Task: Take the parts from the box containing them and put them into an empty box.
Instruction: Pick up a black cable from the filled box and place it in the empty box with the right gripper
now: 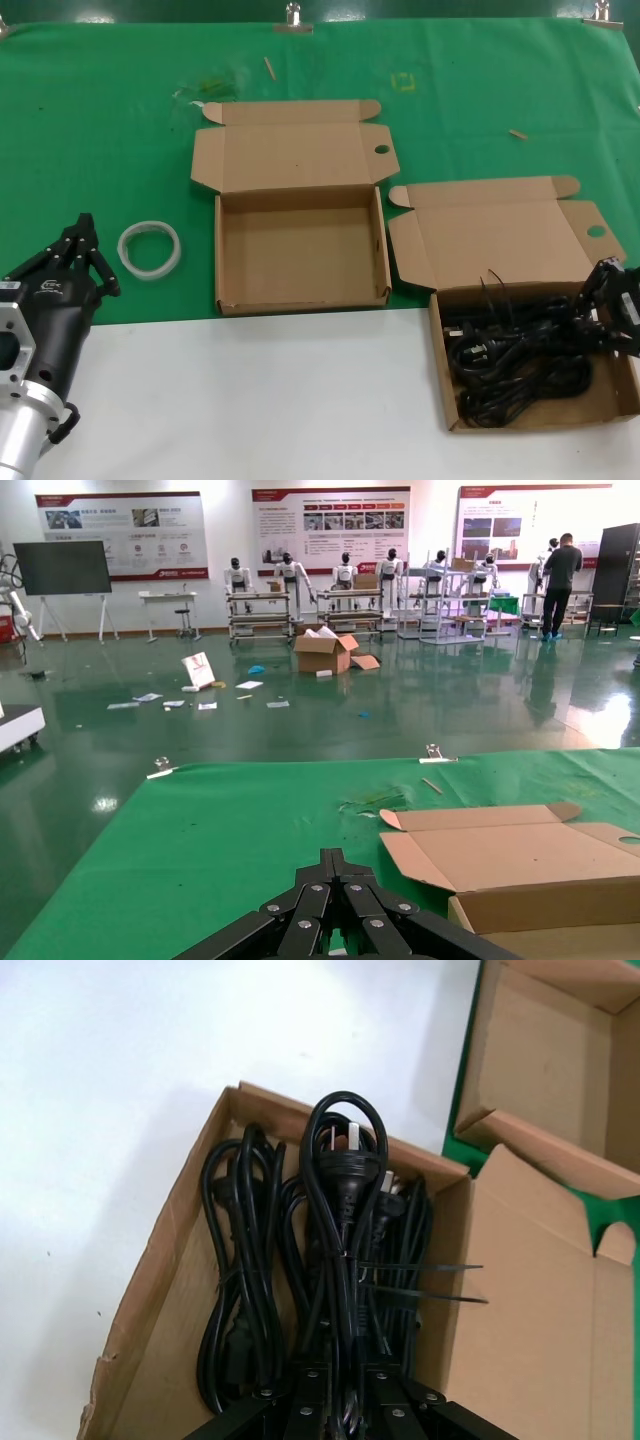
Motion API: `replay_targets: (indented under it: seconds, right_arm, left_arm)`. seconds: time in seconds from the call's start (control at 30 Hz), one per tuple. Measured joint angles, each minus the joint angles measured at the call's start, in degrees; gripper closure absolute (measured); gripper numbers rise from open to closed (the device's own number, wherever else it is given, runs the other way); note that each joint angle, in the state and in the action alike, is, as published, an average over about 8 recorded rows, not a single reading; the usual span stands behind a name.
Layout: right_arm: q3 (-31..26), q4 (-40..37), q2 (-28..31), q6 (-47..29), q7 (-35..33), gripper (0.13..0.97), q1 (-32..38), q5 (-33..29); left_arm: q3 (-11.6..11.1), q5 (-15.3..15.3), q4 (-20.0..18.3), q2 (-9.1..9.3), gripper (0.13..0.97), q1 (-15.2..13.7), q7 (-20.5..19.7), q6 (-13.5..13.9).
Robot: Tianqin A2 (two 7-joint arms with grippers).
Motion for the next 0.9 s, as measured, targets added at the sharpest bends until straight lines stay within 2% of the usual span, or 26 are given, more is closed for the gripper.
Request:
replay_targets:
  seconds: [0.4, 0.9]
  right_arm:
    - [0.76, 3.14, -0.30, -3.94, 5.54, 0.924, 3.61, 1.15]
    - [-0.29, -1.51, -8.61, -2.52, 10.01, 0.924, 9.96, 1.27]
  left_arm:
    - [0.00, 0.00, 0.00, 0.00, 0.957, 0.00, 0.00, 0.00]
    - [0.00, 0.00, 0.00, 0.00, 0.957, 0.00, 0.00, 0.00]
